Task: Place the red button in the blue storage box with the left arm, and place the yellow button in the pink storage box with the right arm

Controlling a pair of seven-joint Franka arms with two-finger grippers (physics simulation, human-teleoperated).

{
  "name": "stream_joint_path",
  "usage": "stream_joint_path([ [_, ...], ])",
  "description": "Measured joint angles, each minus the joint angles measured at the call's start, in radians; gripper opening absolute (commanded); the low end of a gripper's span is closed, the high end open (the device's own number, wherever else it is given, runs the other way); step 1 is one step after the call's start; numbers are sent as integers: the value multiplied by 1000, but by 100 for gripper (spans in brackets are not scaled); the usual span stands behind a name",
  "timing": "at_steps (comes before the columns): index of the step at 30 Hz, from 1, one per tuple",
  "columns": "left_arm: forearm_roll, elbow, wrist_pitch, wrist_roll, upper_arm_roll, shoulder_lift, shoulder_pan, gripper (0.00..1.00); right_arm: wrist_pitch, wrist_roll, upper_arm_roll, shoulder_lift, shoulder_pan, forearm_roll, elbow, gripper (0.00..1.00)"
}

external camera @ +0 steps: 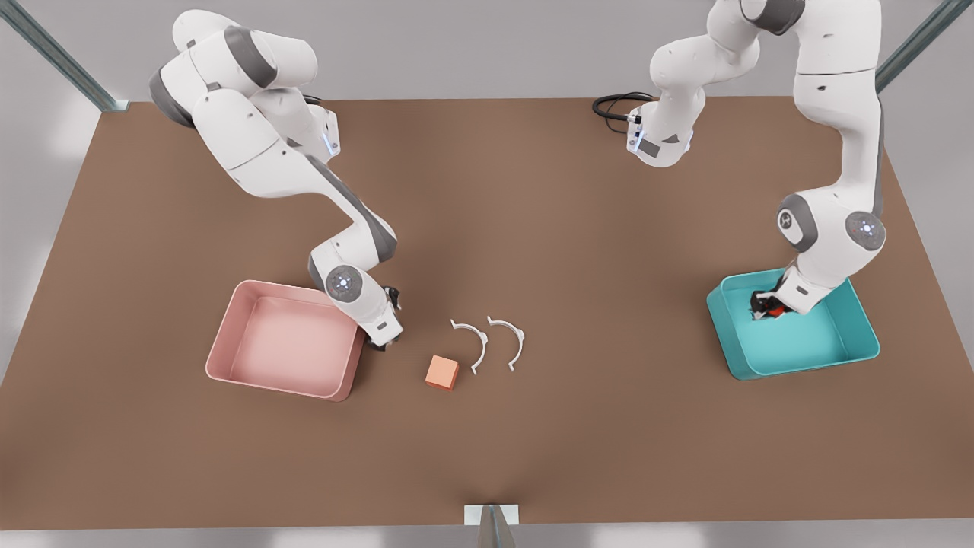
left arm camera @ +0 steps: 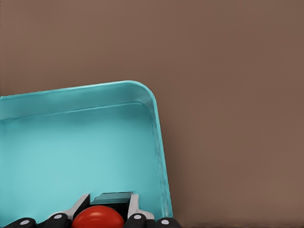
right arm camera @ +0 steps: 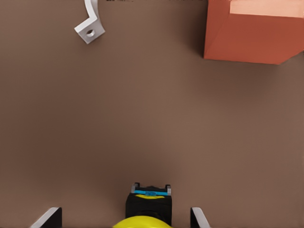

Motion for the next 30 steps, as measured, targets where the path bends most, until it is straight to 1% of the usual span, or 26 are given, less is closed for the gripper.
stream_joint_path([
  [1,-4,11,-11,34,6,18,10,100,8,-4,0,3,-1,-4,-1,100],
  [3,-24,37,-29,104,12,49,25,100,21,-11,-1,6,-1,-10,-2,100],
  [4,-34,43,-37,138,13,56,26,100,26,-15,-1,7,-1,-12,-2,89],
  [5,-42,54,-44,170,13,60,23,100,31,-18,-1,8,-1,-17,-2,65],
  [6,-47,88,-66,192,11,62,9,100,35,-22,-1,9,-1,-22,-5,57],
  [9,-48,266,-172,191,8,59,-84,100,44,-33,-1,8,-2,-29,-9,56],
  [10,-47,351,-219,175,7,59,-107,100,47,-36,-1,8,-3,-31,-9,55],
  [13,-23,642,-414,115,6,44,-176,100,52,-44,-1,8,-3,-33,-10,40],
  [14,-11,715,-490,95,5,28,-203,100,52,-48,0,5,-4,-33,-10,39],
  [15,1,753,-555,75,5,15,-230,100,52,-51,1,0,-7,-33,-10,39],
  [17,16,778,-659,39,6,6,-252,100,48,-57,7,-27,-14,-33,-4,39],
  [20,29,785,-763,-9,7,6,-260,100,20,-62,64,-62,-74,-32,37,39],
  [22,34,786,-808,-36,7,7,-264,100,-20,-65,93,-79,-112,-31,92,40],
  [24,36,786,-841,-61,7,7,-265,100,-52,-67,157,-87,-212,-31,110,40],
  [25,37,786,-853,-72,7,7,-265,100,-74,-68,172,-88,-251,-30,128,40],
  [28,38,786,-881,-103,7,7,-264,100,-143,-70,201,-91,-350,-31,164,41],
  [30,38,786,-893,-121,7,7,-264,100,-191,-70,206,-92,-393,-31,167,42],
])
